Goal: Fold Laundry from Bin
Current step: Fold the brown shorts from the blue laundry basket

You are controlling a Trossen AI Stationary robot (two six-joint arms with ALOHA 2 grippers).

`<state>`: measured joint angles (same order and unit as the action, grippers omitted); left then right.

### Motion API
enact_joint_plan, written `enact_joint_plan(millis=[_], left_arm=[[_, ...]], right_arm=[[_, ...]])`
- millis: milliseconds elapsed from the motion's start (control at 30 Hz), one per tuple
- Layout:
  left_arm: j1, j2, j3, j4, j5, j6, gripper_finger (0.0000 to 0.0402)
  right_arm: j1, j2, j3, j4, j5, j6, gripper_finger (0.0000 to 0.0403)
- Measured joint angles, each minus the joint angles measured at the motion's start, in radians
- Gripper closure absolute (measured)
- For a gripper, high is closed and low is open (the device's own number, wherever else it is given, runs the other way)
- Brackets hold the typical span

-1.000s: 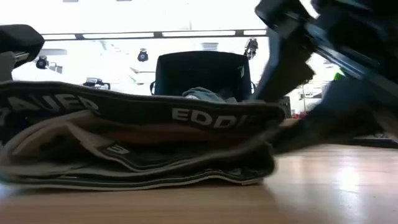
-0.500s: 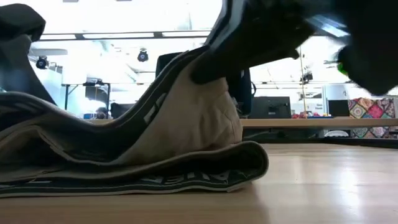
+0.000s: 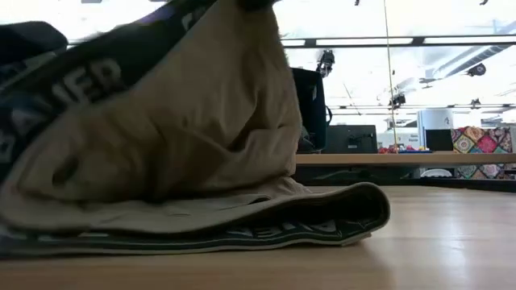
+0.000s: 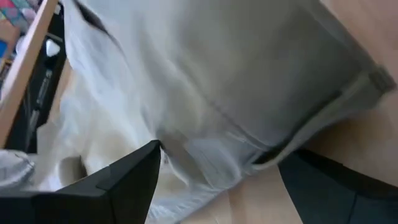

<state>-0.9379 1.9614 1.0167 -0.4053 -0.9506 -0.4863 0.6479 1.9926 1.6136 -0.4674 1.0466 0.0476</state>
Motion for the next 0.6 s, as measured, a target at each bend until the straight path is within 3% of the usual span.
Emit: enact_joint_plan(millis=[167, 433, 600], left_arm=[[-0.006, -0.001, -0.007, 0.000, 0.027, -0.157, 0.0102], [-0.090, -0.119, 0.049, -0.134, 0.097, -0.417, 0.0101], [-0.085, -0.142, 0.089, -0.071, -0.035, -0.536, 0.0101]], right_arm=[[-0.001, -0.003, -0.004, -0.123, -0.042, 0.202, 0.0390], [-0.009, -0.001, -0.004, -0.117, -0.060, 0.244, 0.0390], [-0.032, -0.002, 0.003, -0.069, -0.069, 0.217, 0.0390]])
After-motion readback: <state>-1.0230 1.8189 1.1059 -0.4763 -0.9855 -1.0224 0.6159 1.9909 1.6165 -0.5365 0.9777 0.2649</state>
